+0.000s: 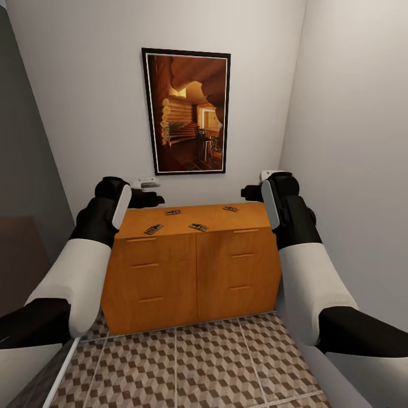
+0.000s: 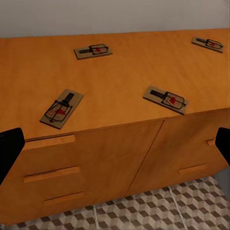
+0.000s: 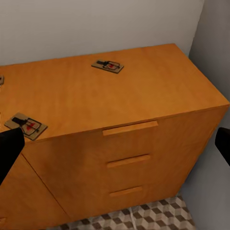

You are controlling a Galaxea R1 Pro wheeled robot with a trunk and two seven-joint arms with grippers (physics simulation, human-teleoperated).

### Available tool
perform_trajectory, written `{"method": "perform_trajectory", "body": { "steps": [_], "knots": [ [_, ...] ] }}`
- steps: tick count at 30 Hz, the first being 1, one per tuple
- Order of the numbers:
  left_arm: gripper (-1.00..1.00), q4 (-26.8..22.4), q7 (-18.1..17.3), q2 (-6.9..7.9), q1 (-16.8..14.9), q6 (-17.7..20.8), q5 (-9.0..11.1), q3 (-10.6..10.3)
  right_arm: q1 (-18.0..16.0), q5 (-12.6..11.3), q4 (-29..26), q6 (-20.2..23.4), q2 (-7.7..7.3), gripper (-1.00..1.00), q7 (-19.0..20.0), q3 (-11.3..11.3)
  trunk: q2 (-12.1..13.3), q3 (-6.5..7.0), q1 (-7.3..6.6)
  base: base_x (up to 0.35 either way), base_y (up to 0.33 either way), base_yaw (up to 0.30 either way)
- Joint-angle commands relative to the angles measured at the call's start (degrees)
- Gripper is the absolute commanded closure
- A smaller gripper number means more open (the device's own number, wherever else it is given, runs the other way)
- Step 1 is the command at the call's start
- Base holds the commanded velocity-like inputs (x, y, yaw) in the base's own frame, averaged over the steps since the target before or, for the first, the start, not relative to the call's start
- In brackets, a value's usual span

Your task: Take the four mousetraps from the cabinet in the bathroom and place them on the bathroom floor. Make sure all four end up on the same floor surface, and ensure that at least two of them are either under or directly next to the same bathroom sink.

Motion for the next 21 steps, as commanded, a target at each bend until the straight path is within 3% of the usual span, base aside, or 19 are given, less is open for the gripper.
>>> {"method": "perform_trajectory", "body": {
  "steps": [1,15,21],
  "knots": [
    [-1.00,-0.03,0.11,-0.01,-0.05,0.24,0.35,0.05,-0.07,-0.05,-0.04,0.21,0.05,-1.00,-0.07,-0.11,-0.04,-0.07,0.00,0.000,0.000,0.000],
    [-1.00,-0.02,0.11,-0.05,-0.06,0.24,0.44,0.12,-0.16,0.38,-0.73,0.21,0.05,-1.00,-0.29,-0.02,-0.04,-0.07,0.00,0.006,0.000,0.000],
    [-1.00,0.17,0.11,-0.10,-0.06,0.24,0.28,0.10,-0.16,0.45,-2.06,0.21,0.05,-1.00,-0.46,0.09,-0.04,-0.07,0.00,0.209,0.000,0.000]
  ]
}}
